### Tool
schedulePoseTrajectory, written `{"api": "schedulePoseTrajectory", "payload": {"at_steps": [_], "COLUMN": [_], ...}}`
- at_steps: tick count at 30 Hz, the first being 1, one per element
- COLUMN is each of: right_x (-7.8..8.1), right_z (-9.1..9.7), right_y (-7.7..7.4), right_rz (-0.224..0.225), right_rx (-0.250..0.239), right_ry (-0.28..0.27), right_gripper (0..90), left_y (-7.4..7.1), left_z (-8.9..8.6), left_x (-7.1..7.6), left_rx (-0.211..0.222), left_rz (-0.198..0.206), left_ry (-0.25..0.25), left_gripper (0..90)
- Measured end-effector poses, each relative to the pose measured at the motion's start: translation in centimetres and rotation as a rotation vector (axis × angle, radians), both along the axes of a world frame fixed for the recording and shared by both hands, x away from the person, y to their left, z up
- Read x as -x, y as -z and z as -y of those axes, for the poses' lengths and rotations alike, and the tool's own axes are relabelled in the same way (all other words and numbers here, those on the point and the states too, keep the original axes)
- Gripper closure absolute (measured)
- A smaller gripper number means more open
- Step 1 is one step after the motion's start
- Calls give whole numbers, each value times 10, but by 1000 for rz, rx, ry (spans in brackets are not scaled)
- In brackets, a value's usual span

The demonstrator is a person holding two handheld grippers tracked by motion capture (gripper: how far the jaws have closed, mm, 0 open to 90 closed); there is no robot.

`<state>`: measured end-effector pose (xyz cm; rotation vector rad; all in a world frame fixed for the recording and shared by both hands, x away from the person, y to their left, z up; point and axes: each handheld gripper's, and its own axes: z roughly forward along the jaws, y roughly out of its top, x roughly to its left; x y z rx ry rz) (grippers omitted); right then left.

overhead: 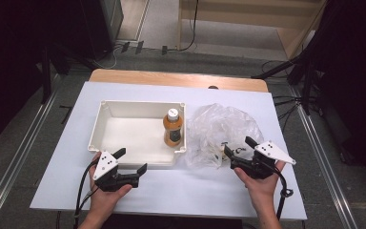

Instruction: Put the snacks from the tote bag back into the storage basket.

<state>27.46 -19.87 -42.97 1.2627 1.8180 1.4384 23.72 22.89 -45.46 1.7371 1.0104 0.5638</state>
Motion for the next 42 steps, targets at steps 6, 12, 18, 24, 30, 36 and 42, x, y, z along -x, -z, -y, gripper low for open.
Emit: {"api": "schedulePoseTrajectory", "payload": {"at_steps": [6,12,18,24,30,36,42], "right_x": [6,14,22,26,31,39,49], "right_z": [17,34,51,65,82,97,112], "right_y": [4,16,23,27,32,38,39], "right_rz": [4,-19,-28,-36,-49,-66,-63], "right_rx": [6,31,43,44,31,45,33], "right_ry": [28,49,66,85,125,148,177], "right_gripper": [135,110,96,90,92,100,115], "left_y": [0,0,0,0,0,0,0], "left_z": [0,0,0,-1,-1,-2,-3], "left_x": [0,0,1,1,1,1,0], "left_rx": [8,6,8,8,7,9,27], "left_rz": [0,1,1,0,0,1,-2], "left_ry": [1,3,1,1,1,0,-11], "left_gripper": [58,58,58,58,58,58,58]}}
